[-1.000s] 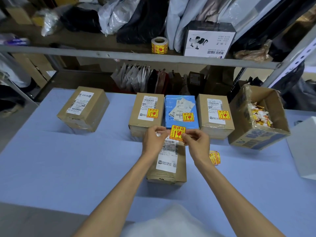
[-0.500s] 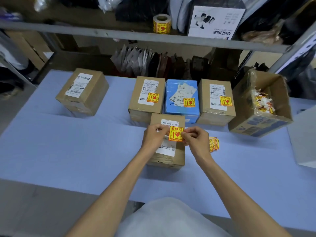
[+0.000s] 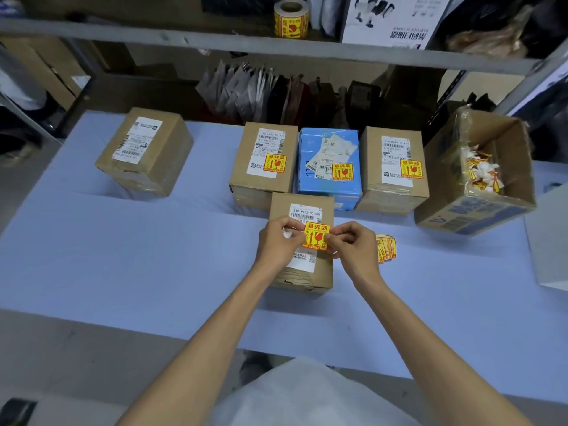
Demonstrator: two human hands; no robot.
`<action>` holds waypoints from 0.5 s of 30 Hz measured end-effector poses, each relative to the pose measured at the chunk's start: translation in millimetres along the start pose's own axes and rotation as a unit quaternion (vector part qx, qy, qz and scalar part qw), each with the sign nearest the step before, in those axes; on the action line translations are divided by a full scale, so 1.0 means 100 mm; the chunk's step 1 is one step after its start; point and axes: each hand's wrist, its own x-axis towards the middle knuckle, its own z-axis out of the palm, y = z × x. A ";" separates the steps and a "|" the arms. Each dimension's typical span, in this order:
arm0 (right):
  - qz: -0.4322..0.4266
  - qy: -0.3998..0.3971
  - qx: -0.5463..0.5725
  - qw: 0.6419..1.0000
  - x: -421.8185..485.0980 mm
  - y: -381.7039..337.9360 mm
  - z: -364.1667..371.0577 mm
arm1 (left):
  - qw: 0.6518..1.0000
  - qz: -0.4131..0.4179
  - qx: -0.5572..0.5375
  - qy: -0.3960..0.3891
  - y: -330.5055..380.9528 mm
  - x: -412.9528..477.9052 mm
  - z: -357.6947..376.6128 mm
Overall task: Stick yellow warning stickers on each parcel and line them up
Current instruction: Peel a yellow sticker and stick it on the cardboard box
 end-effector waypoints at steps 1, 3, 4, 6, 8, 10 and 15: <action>0.000 0.000 -0.004 1.000 0.01 0.01 0.01 | 1.000 -0.002 0.011 0.002 0.00 0.00 0.01; -0.003 0.001 -0.020 1.000 0.03 0.02 0.02 | 1.000 -0.002 0.024 0.011 -0.02 0.00 0.02; -0.006 0.002 -0.030 1.000 0.04 0.04 0.03 | 1.000 -0.002 0.025 0.015 -0.04 0.00 0.03; -0.008 0.003 -0.048 0.999 0.06 0.07 0.04 | 0.999 -0.003 0.027 0.020 -0.06 0.00 0.04; -0.005 0.001 -0.060 0.998 0.07 0.10 0.04 | 0.999 -0.005 0.036 0.024 -0.08 0.01 0.06; -0.002 0.004 -0.067 0.998 0.06 0.12 0.05 | 0.999 -0.007 0.040 0.026 -0.09 0.01 0.07; -0.001 0.012 -0.078 0.997 0.07 0.12 0.07 | 0.998 -0.004 0.058 0.030 -0.09 0.02 0.11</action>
